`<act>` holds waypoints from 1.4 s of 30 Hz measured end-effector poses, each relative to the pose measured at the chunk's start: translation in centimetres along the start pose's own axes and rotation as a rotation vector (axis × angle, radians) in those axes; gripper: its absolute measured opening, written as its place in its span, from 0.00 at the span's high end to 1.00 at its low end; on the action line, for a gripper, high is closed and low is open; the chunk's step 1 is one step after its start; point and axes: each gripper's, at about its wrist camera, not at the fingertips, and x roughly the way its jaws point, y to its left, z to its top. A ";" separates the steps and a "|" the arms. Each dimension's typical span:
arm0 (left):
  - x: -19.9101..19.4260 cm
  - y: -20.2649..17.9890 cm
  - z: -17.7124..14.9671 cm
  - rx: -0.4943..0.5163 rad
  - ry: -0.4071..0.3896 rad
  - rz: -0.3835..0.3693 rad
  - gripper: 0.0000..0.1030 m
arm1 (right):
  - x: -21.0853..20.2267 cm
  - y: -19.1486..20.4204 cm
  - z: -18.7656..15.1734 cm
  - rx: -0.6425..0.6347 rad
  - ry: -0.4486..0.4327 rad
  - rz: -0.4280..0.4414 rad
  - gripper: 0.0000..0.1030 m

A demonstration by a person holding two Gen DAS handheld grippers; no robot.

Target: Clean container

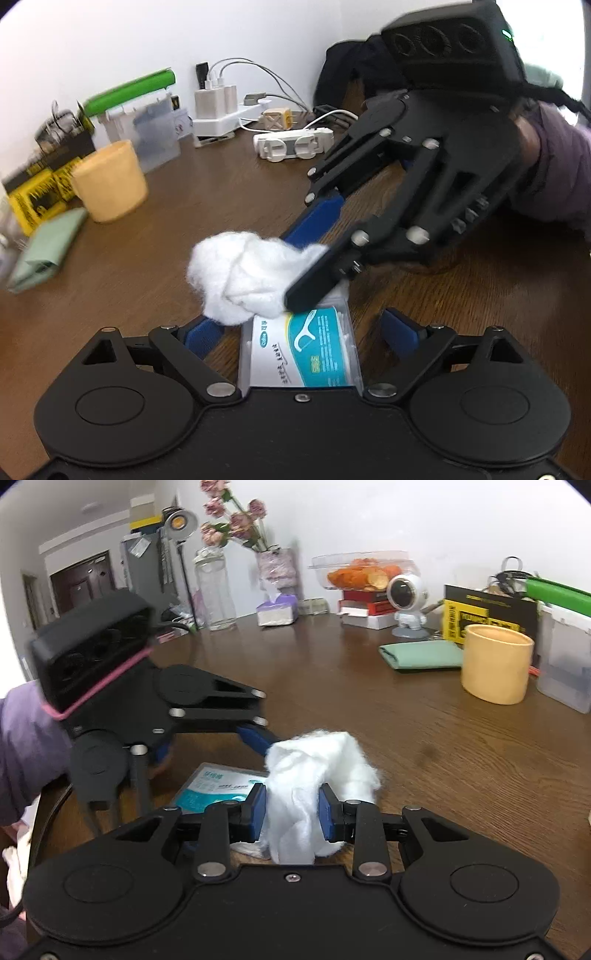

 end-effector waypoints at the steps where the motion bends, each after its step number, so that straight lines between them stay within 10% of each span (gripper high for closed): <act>1: -0.6 -0.2 -0.1 0.000 0.008 0.033 0.10 | -0.2 -0.2 0.1 0.004 -0.009 -0.007 0.69; 11: -2.1 -0.5 -3.4 -0.256 -0.008 0.210 0.07 | -1.2 -0.5 0.5 -0.007 -0.063 -0.085 0.52; 16: -2.7 -0.2 -3.4 -0.304 -0.031 0.191 0.29 | -2.8 -1.1 0.9 0.018 -0.175 -0.147 0.29; 21: -2.4 -0.8 -2.9 -0.299 -0.051 0.191 0.42 | -0.6 -1.5 0.5 0.023 -0.093 -0.163 0.28; 31: -2.0 -1.5 -2.5 -0.264 -0.052 0.272 0.43 | 1.3 -1.4 0.2 0.038 0.016 -0.168 0.79; 37: -1.3 -2.7 -1.7 -0.186 -0.057 0.303 0.43 | -1.7 -0.3 0.9 0.017 -0.147 -0.034 0.82; 42: -1.1 -2.9 -1.6 -0.173 -0.058 0.309 0.43 | 0.0 2.2 0.4 -0.050 -0.032 0.126 0.82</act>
